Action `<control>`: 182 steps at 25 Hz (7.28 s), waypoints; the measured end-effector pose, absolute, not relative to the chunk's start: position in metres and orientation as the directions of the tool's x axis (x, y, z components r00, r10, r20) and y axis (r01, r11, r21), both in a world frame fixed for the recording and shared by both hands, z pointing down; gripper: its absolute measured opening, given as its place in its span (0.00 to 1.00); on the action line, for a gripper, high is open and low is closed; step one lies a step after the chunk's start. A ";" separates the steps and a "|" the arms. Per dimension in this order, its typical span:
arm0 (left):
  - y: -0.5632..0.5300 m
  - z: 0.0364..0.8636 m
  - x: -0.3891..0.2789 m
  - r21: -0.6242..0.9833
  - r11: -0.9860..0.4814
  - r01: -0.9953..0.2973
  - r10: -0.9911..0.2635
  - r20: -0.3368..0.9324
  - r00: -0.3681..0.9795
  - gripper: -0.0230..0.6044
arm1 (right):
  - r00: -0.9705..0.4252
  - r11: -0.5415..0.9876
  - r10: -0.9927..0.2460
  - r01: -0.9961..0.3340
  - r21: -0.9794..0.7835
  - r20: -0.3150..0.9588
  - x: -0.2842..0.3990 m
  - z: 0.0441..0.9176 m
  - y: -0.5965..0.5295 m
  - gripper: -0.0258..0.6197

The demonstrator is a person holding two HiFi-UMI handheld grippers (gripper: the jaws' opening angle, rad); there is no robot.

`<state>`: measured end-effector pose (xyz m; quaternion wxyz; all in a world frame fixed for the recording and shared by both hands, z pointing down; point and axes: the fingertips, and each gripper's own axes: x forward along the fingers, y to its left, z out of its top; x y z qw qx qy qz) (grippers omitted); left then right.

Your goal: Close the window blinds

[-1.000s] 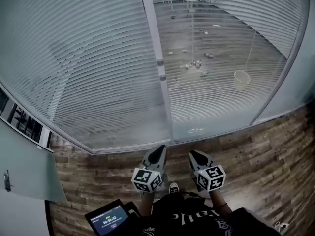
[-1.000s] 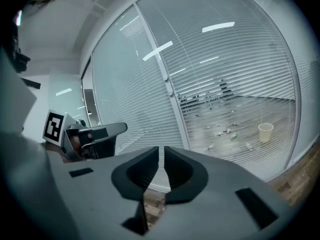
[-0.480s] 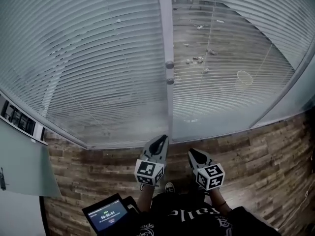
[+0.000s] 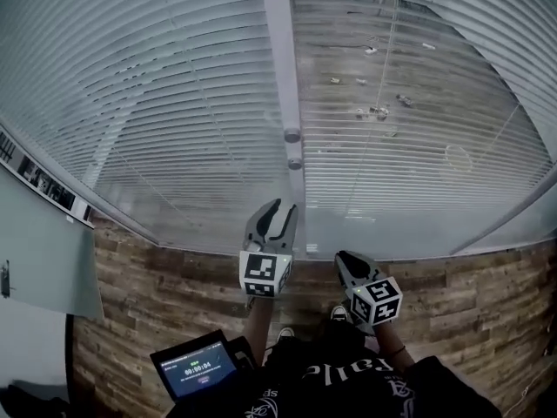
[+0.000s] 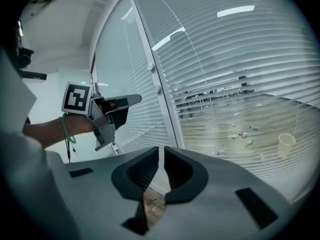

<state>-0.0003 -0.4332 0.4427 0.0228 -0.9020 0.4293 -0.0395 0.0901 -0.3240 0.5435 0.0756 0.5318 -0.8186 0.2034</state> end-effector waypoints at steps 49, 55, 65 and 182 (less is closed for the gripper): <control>-0.521 0.423 0.039 0.721 -0.377 -0.581 -0.845 -0.012 0.534 0.24 | -0.633 0.560 -0.700 -0.774 -0.296 0.330 0.142 0.563 -0.363 0.11; -0.519 0.412 0.034 0.324 -0.407 -0.854 -0.895 0.045 0.443 0.24 | -0.634 0.562 -0.696 -0.773 -0.294 0.337 0.140 0.557 -0.363 0.11; -0.522 0.418 0.048 -0.622 -0.350 -0.700 -0.935 0.184 0.303 0.24 | -0.617 0.542 -0.707 -0.786 -0.296 0.345 0.150 0.561 -0.363 0.11; 0.320 0.533 -0.325 0.264 -0.805 -0.532 -0.486 0.221 0.845 0.04 | -0.349 0.245 -0.885 -0.911 -0.332 0.307 -0.269 0.557 0.357 0.11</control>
